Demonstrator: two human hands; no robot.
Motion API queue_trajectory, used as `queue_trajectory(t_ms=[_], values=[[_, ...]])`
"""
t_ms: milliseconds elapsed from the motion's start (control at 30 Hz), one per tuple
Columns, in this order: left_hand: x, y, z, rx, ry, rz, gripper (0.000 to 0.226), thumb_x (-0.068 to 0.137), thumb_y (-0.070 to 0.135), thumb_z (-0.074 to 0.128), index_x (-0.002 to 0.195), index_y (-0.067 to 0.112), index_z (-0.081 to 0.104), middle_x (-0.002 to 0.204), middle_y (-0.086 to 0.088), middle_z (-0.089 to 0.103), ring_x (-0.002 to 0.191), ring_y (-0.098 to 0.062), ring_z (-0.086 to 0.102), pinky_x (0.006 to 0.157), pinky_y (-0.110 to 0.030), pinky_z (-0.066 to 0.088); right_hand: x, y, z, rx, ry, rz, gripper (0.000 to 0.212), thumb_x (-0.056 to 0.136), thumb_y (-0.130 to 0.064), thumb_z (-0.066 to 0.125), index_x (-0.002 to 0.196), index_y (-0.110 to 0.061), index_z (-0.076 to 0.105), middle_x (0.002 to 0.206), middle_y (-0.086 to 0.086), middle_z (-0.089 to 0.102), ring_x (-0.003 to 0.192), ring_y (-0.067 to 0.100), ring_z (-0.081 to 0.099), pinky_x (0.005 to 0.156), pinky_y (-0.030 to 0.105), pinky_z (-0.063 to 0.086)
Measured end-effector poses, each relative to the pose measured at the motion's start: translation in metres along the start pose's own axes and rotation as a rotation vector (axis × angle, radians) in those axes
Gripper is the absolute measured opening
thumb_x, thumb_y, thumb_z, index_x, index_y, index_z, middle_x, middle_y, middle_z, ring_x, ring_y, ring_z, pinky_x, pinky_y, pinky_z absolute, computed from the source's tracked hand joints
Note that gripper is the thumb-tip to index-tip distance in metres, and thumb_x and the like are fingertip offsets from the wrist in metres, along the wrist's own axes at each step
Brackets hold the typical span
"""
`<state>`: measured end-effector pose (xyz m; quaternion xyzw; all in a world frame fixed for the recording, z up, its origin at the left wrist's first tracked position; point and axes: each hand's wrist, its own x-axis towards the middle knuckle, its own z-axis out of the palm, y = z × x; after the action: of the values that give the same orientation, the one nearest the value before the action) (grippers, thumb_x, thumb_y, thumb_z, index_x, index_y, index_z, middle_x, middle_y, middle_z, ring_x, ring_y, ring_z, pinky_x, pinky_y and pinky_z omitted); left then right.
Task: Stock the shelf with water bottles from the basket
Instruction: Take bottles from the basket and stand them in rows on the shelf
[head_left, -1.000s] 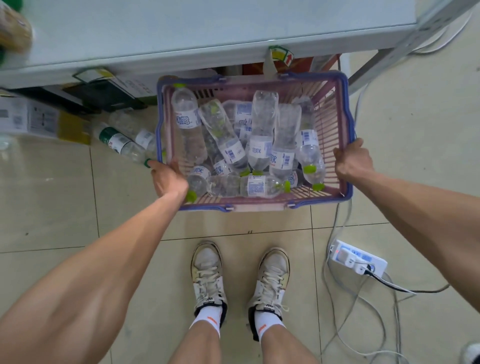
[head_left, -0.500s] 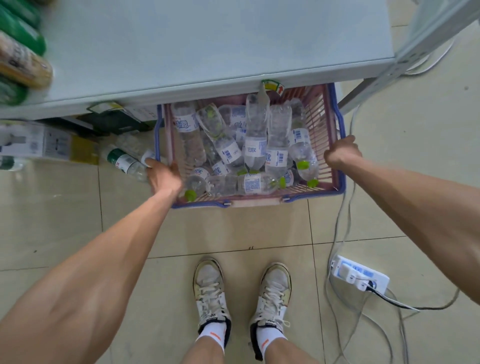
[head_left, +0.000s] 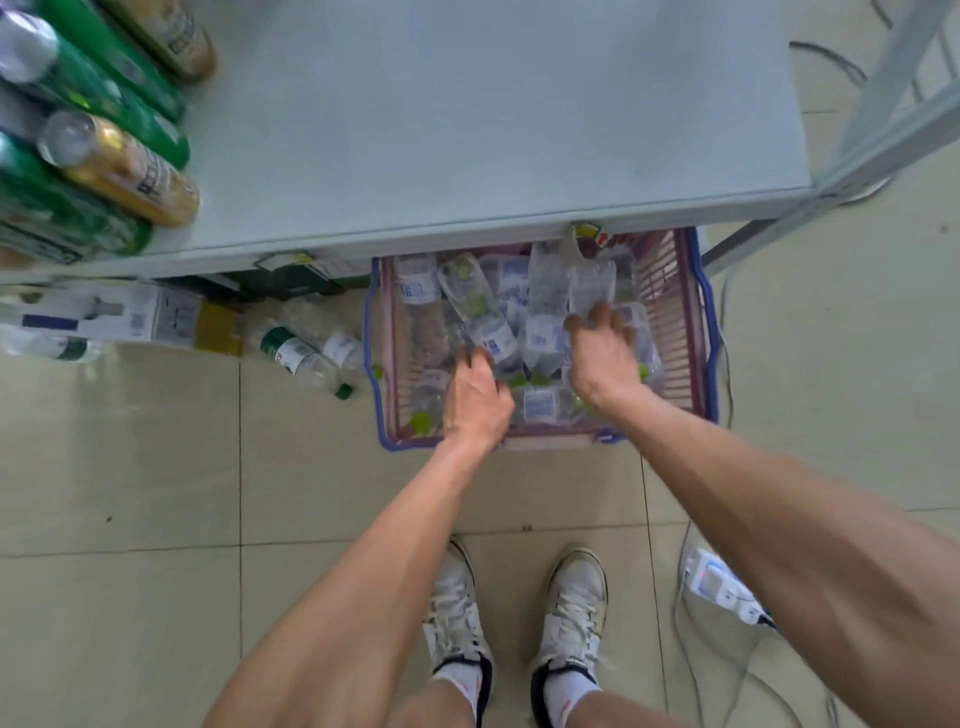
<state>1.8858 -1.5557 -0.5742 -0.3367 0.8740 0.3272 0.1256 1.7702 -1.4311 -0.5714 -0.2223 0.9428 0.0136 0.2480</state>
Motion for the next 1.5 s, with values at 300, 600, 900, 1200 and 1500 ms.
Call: queue_trajectory(t_ms=[300, 600, 900, 1200, 1500], values=[[0.077, -0.018, -0.012, 0.379, 0.009, 0.268, 0.059, 0.080, -0.006, 0.062, 0.136, 0.007, 0.051, 0.141, -0.013, 0.047, 0.123, -0.035, 0.052, 0.088, -0.042, 0.050, 0.058, -0.019, 0.000, -0.147, 0.105, -0.219, 0.050, 0.080, 0.000, 0.067, 0.129, -0.007, 0.059, 0.132, 0.023, 0.054, 0.127, 0.042, 0.046, 0.099, 0.047, 0.038], [0.097, -0.008, 0.008, 0.549, -0.015, 0.161, 0.078, 0.077, 0.013, 0.073, 0.143, 0.003, 0.031, 0.140, -0.025, 0.043, 0.119, -0.042, 0.054, 0.080, -0.047, 0.055, 0.069, -0.034, 0.019, 0.059, 0.139, 0.040, 0.073, 0.084, -0.004, 0.070, 0.146, -0.012, 0.031, 0.145, 0.036, 0.032, 0.122, 0.050, 0.047, 0.074, 0.042, 0.046], [0.117, -0.027, 0.031, 1.116, 0.147, 0.820, 0.030, 0.082, 0.007, 0.054, 0.110, 0.012, 0.064, 0.108, -0.012, 0.062, 0.097, -0.029, 0.061, 0.081, -0.035, 0.048, 0.088, -0.043, 0.026, -0.075, 0.219, 0.037, 0.071, 0.092, -0.044, 0.064, 0.135, 0.006, 0.037, 0.130, 0.029, 0.049, 0.117, 0.038, 0.054, 0.090, 0.038, 0.046], [0.132, -0.028, 0.017, 1.320, -0.047, 0.899, 0.069, 0.080, 0.015, 0.071, 0.142, 0.010, 0.039, 0.135, -0.008, 0.055, 0.128, -0.028, 0.047, 0.099, -0.038, 0.033, 0.094, -0.033, 0.018, 0.400, 0.161, 0.167, 0.098, 0.086, -0.040, 0.079, 0.150, 0.006, 0.022, 0.150, 0.034, 0.032, 0.134, 0.044, 0.046, 0.094, 0.036, 0.044], [0.122, -0.030, 0.014, 1.224, 0.006, 0.925, 0.068, 0.067, 0.012, 0.082, 0.130, 0.017, 0.057, 0.126, -0.003, 0.067, 0.132, -0.025, 0.051, 0.099, -0.038, 0.038, 0.086, -0.012, 0.016, 0.541, 0.151, 0.026, 0.116, 0.075, -0.037, 0.091, 0.154, 0.002, 0.015, 0.142, 0.020, 0.053, 0.128, 0.034, 0.056, 0.085, 0.021, 0.041]])
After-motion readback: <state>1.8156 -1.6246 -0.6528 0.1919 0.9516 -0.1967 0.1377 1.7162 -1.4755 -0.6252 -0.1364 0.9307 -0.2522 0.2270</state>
